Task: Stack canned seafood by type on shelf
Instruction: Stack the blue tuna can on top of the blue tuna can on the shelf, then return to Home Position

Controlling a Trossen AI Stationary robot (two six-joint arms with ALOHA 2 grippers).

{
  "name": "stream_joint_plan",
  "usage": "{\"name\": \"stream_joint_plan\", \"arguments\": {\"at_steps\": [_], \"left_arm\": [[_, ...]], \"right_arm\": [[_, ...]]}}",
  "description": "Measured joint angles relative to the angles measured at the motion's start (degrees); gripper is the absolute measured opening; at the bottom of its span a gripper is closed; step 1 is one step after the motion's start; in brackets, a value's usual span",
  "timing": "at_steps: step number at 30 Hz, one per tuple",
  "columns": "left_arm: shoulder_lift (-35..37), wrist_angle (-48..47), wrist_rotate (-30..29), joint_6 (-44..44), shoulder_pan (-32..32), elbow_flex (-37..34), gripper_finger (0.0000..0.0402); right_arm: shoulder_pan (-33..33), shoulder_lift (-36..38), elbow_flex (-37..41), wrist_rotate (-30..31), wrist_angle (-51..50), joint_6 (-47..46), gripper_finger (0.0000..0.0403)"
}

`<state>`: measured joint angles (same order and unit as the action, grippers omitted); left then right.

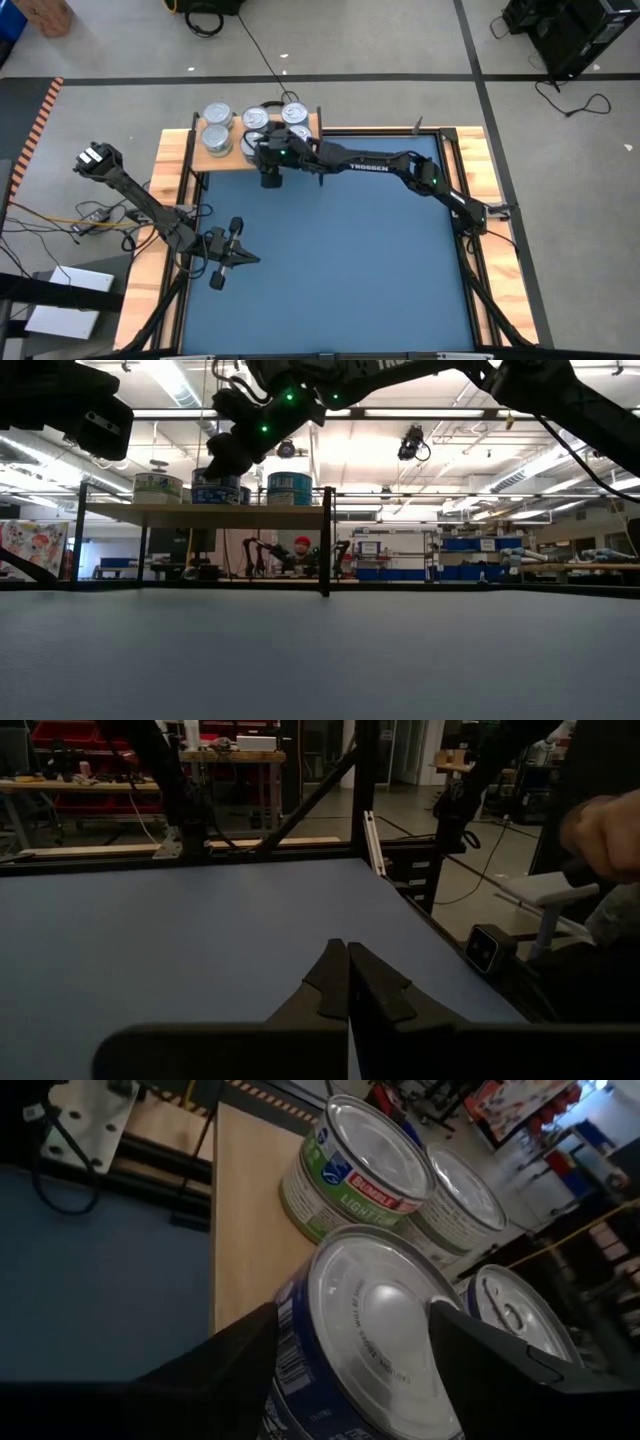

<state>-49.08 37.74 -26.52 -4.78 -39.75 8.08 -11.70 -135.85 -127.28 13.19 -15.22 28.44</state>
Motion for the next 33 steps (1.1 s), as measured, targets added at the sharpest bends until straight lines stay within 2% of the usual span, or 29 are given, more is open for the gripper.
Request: {"name": "stream_joint_plan", "arguments": {"at_steps": [6, 11, 17, 27, 29, 33], "left_arm": [[0.0, 0.0, 0.0, 0.0, 0.0, 0.0, 0.0001], [0.0, 0.0, 0.0, -0.6, 0.0, 0.0, 0.0001], [0.0, 0.0, 0.0, -1.2, 0.0, 0.0, 0.0001], [0.0, 0.3, -1.9, -1.9, 0.0, 0.0, 0.0001], [0.0, 0.3, -2.5, -1.8, 0.5, 0.0, 0.0001], [0.0, 0.2, -2.0, -1.9, 3.2, 0.0, 0.0001]], "right_arm": [[-0.2, 0.0, 0.0, -0.9, 0.0, -1.4, 0.0263], [0.1, 0.6, 0.0, -0.9, 0.1, -1.4, 0.0238], [0.3, 0.7, 0.0, -1.1, -0.6, -1.5, 0.0171], [2.0, 2.9, 0.0, -1.4, -1.5, -1.0, 0.0023], [2.4, 3.6, 0.0, -2.1, -1.8, -0.9, 0.0008], [3.4, 3.7, 0.0, -5.8, -2.6, -1.3, 0.0006]]}}
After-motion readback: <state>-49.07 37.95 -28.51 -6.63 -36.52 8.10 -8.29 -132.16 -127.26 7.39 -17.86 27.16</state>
